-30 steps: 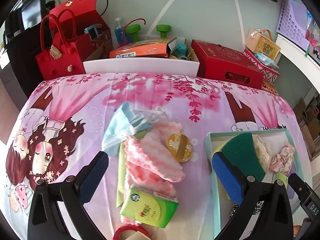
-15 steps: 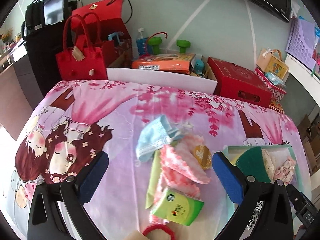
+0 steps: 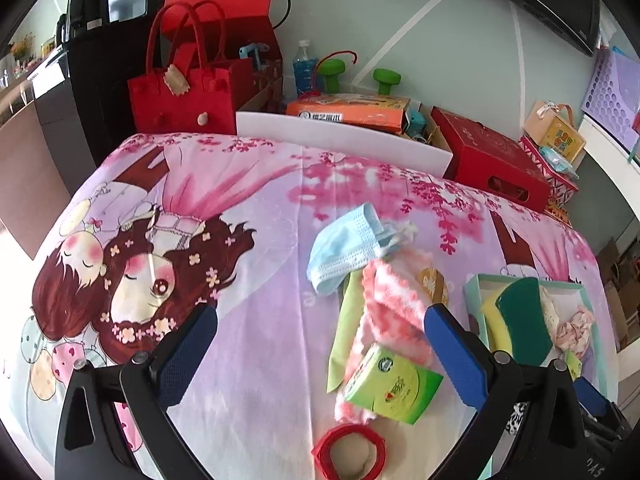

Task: Organize soft objects
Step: 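Grasp the red tape roll with the left tool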

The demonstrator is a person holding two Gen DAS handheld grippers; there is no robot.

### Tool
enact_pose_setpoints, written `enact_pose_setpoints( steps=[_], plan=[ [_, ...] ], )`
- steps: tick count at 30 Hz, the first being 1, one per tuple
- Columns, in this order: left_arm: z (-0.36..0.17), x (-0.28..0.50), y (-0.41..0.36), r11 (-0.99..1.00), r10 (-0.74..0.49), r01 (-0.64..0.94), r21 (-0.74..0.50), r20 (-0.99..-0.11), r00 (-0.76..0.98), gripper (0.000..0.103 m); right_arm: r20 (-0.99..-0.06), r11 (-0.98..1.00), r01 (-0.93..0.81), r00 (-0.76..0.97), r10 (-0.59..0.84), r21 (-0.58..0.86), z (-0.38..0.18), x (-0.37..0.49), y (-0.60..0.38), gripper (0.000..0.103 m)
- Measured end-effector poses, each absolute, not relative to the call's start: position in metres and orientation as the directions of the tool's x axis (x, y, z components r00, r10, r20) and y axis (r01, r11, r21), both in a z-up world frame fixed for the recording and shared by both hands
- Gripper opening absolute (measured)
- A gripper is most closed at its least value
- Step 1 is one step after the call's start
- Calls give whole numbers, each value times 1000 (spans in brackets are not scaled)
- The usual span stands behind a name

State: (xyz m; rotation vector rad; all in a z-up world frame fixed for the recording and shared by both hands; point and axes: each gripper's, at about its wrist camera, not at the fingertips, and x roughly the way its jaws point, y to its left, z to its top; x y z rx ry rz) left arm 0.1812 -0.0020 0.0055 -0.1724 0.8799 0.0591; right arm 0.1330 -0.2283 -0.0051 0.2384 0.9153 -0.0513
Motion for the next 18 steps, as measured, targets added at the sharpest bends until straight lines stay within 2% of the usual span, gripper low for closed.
enact_pose_setpoints(
  steps=[18],
  plan=[
    [-29, 140, -9, 998, -21, -43, -51, -849, 528, 103, -799, 972, 142, 597, 65, 185, -9, 114, -216, 103]
  ],
)
